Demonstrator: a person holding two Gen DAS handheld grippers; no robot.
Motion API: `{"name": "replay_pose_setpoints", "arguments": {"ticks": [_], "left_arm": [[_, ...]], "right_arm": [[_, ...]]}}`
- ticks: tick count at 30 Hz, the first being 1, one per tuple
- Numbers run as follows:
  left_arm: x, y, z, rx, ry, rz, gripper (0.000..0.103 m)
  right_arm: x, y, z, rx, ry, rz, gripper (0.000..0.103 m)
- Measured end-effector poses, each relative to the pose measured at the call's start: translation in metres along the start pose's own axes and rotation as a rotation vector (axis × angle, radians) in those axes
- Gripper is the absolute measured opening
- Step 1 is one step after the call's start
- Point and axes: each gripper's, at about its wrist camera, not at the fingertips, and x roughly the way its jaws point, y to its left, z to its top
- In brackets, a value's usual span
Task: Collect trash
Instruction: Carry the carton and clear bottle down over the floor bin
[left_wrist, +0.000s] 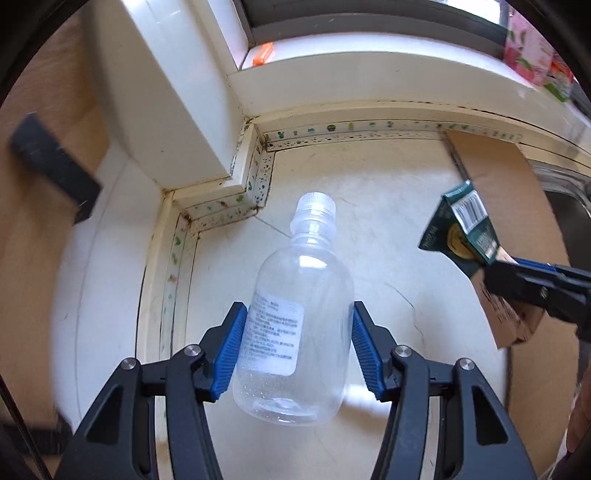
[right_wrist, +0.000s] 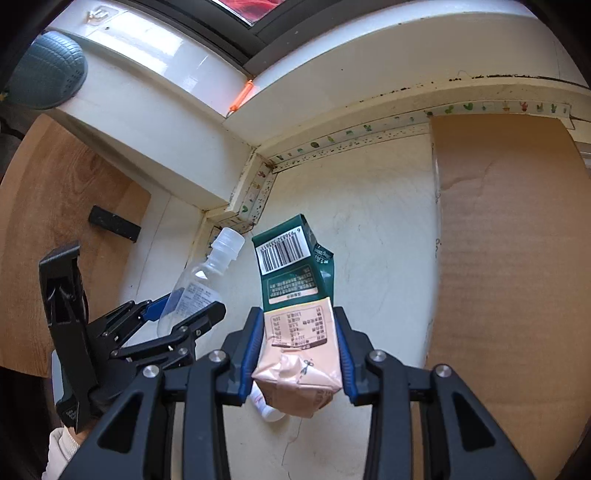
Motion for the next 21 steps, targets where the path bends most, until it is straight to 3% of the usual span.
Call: {"name": "replay_pose_setpoints", "arguments": {"ticks": [8,15,21], "left_arm": [[-0.088,-0.015,-0.087,0.015,-0.065,0.0,0.055],[-0.15,-0.027,-0.185,0.0,-0.112,-0.039,0.055],[-0.181,-0.032,-0.267,-0.037,-0.13,-0.054,0.055]], "right_arm": [[-0.069,0.038,-0.077,-0.034,-0.062,-0.01,0.037],[-0.132,0.068,-0.174,-0.055,-0.117,-0.047,0.037],[-0.168,0.084,-0.266,-0.055,-0.125,-0.086,0.037]]}}
